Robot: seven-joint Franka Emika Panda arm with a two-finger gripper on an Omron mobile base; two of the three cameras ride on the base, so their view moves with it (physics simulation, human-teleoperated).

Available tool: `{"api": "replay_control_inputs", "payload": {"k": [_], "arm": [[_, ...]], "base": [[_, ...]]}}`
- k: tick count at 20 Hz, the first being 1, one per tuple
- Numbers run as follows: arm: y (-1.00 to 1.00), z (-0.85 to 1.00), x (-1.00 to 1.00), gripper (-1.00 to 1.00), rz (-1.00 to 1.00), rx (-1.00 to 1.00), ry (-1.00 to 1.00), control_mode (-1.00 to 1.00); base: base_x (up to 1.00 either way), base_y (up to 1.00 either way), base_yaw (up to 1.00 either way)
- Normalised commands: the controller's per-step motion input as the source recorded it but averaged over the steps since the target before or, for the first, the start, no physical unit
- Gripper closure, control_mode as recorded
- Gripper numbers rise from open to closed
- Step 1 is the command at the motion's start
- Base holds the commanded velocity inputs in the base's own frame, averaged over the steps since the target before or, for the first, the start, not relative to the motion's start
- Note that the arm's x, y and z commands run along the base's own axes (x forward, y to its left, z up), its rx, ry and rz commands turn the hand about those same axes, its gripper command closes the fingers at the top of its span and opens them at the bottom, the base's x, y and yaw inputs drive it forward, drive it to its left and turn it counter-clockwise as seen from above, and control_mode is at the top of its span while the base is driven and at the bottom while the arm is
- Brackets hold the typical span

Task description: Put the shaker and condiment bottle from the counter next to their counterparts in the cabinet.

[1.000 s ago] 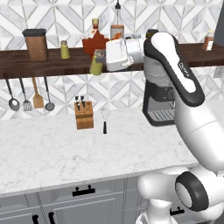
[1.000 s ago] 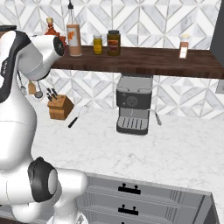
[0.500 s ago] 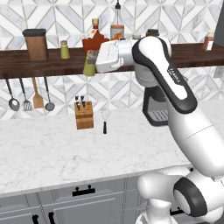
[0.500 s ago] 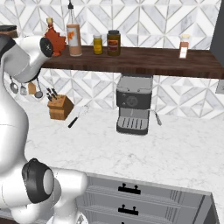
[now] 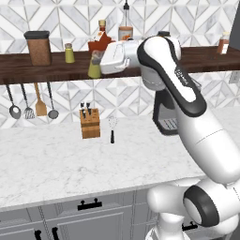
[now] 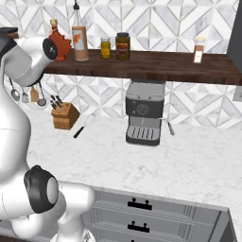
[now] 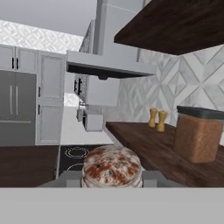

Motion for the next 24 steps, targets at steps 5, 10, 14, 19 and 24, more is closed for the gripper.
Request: {"api": "replay_control_inputs", "payload": {"k": [5, 10, 14, 19, 24], "arm": [[0.07, 0.00, 0.20, 1.00, -0.05, 0.00, 0.04, -1.00], [0.14, 0.00, 0.15, 1.00, -0.05, 0.00, 0.06, -1.00], [0.12, 0.00, 0.17, 1.00, -0.04, 0.00, 0.07, -1.00], [0.07, -0.01, 0.15, 1.00, -0.06, 0.00, 0.04, -1.00], [0.01, -0.05, 0.10, 1.00, -0.09, 0.00, 0.01, -1.00]], "base": [[0.00, 0.00, 0.00], [0.00, 0.00, 0.00], [0.00, 0.00, 0.00], [0.00, 0.00, 0.00], [0.00, 0.00, 0.00]]}}
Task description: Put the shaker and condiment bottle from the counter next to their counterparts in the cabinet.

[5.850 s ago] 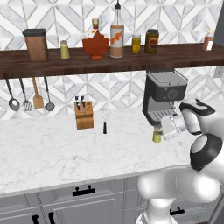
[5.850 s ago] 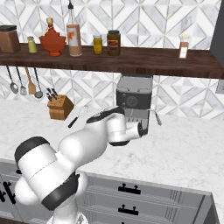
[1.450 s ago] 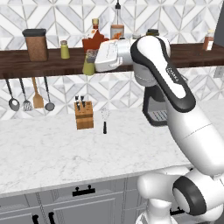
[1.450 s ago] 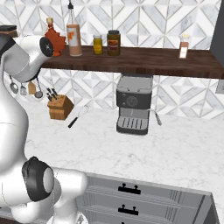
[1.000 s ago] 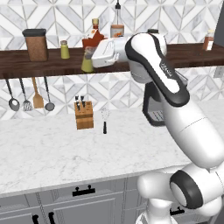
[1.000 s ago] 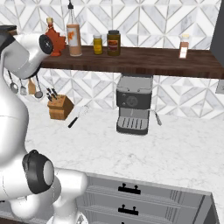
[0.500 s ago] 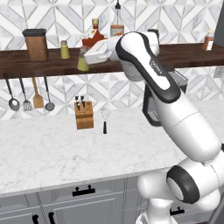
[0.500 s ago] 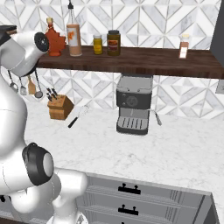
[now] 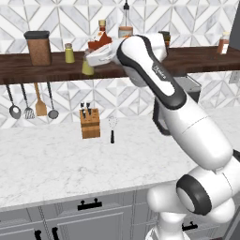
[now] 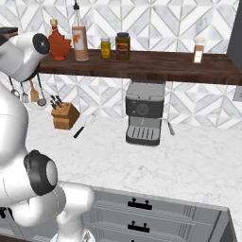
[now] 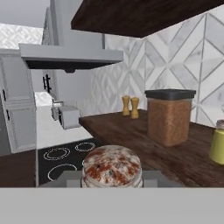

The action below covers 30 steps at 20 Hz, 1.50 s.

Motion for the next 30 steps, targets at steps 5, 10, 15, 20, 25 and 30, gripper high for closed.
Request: {"api": "replay_control_inputs", "payload": {"k": [5, 10, 15, 20, 25, 30], "arm": [[0.03, -0.16, 0.13, 1.00, -0.09, -0.02, 0.00, -1.00], [0.15, -0.17, 0.16, 1.00, -0.07, -0.06, -0.05, -1.00], [0.14, -0.05, 0.22, 1.00, -0.09, -0.03, -0.05, -1.00], [0.06, 0.00, 0.26, 1.00, -0.07, 0.00, 0.01, -1.00], [0.03, 0.00, 0.40, 1.00, -0.07, 0.00, 0.03, -1.00], [0.04, 0.00, 0.50, 1.00, -0.08, 0.00, 0.00, -1.00]], "base": [[0.00, 0.00, 0.00], [0.00, 0.00, 0.00], [0.00, 0.00, 0.00], [0.00, 0.00, 0.00], [0.00, 0.00, 0.00], [0.00, 0.00, 0.00]]}}
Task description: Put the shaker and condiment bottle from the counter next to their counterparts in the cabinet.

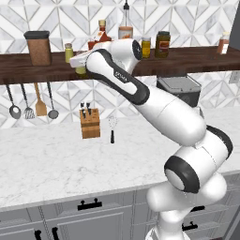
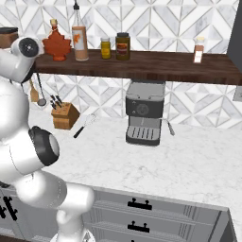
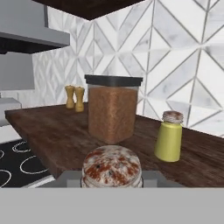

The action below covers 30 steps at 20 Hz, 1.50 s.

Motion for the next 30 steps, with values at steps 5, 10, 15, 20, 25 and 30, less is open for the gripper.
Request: {"api": "replay_control_inputs", "payload": {"k": [5, 10, 15, 20, 25, 30], "arm": [[0.06, -0.06, 0.37, 1.00, -0.08, 0.00, -0.01, -1.00], [0.17, -0.08, 0.02, 1.00, -0.18, 0.02, -0.01, -1.00], [0.24, -0.01, 0.15, 1.00, -0.20, 0.03, 0.00, -1.00], [0.20, 0.00, 0.27, 1.00, -0.15, 0.02, 0.00, -1.00], [0.14, 0.00, 0.14, 1.00, -0.10, 0.03, 0.00, -1.00], [0.05, 0.00, 0.15, 1.00, -0.05, 0.03, 0.00, -1.00]], "base": [[0.00, 0.00, 0.00], [0.00, 0.00, 0.00], [0.00, 0.00, 0.00], [0.00, 0.00, 0.00], [0.00, 0.00, 0.00], [0.00, 0.00, 0.00]]}}
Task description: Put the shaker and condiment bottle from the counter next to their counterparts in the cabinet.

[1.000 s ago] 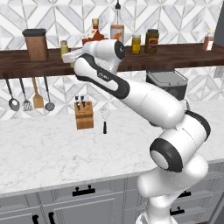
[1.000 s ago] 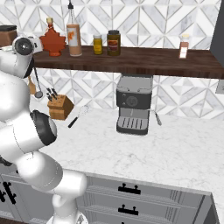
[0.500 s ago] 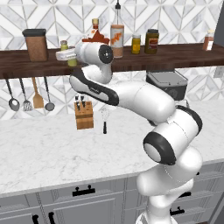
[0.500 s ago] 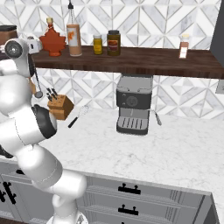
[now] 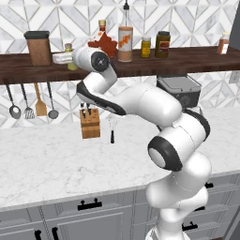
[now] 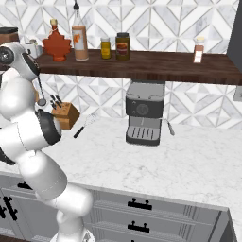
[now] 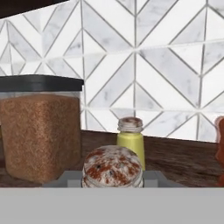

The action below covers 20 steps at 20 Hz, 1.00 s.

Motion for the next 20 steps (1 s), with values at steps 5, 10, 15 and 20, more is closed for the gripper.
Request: {"api": "replay_control_inputs", "payload": {"k": [5, 10, 15, 20], "arm": [[0.00, 0.00, 0.22, 1.00, -0.05, 0.01, 0.00, -1.00], [0.00, 0.00, 0.28, 1.00, -0.06, 0.01, 0.00, -1.00], [0.00, 0.00, 0.09, 1.00, -0.04, 0.05, 0.01, -1.00], [0.00, 0.00, 0.03, 1.00, -0.02, 0.08, 0.02, -1.00]], "base": [[0.00, 0.00, 0.00], [0.00, 0.00, 0.00], [0.00, 0.00, 0.00], [0.00, 0.00, 0.00]]}}
